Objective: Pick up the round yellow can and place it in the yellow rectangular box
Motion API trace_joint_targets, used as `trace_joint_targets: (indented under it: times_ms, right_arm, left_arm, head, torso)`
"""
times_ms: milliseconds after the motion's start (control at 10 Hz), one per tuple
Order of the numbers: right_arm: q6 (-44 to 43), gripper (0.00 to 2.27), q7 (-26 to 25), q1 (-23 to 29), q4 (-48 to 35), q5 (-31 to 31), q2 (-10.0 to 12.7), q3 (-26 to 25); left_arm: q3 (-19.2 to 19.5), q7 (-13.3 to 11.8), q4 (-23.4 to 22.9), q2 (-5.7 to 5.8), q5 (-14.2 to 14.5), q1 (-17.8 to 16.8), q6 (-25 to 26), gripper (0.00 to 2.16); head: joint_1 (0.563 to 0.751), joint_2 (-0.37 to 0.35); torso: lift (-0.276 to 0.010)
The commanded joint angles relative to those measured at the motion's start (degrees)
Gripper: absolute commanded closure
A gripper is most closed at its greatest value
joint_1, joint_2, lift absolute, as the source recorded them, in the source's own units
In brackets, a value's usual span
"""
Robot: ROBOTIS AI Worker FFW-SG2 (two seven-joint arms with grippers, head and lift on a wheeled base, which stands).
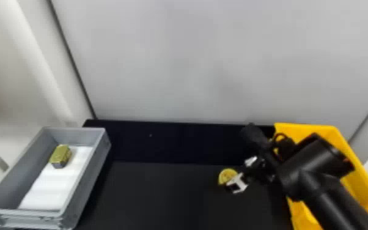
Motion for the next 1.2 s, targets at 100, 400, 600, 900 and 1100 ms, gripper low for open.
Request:
trace_joint_targets:
  times_ms: [100,400,600,900,1100]
  right_arm:
    - [1.79,0.72,0.22,-0.31,-6.14,5.25,-1.03,-7.09]
    - [2.4,0.72,0.04,-0.49,-8.25,9.29,-2.87,-13.95]
    - [2.23,0.72,-0.49,-0.57,-8.25,10.35,-3.49,-17.73]
    - [0.91,0.72,-1.54,-0.4,-5.62,11.49,-4.19,-23.09]
    - [-0.41,0.72,-2.25,0.39,-3.95,12.19,-4.63,-27.05]
  left_arm:
    - [-0.09,0.0,-0.19,0.3,0.0,-0.1,0.43,0.09]
    - [-0.18,-0.09,-0.27,0.65,0.0,-0.1,0.79,0.09]
    - [-0.27,-0.09,-0.36,0.91,0.0,-0.19,1.05,0.09]
    - [-0.44,-0.18,-0.36,1.44,0.09,-0.45,1.05,0.09]
    - [-0.44,-0.26,-0.45,1.53,0.09,-0.54,1.05,0.09]
  head:
    - [0.663,0.054]
    - [0.663,0.054]
    - [0.663,0.054]
    - [0.663,0.054]
    - [0.663,0.054]
  torso:
    - [-0.01]
    - [-0.01]
    - [-0.01]
    - [-0.01]
    - [-0.01]
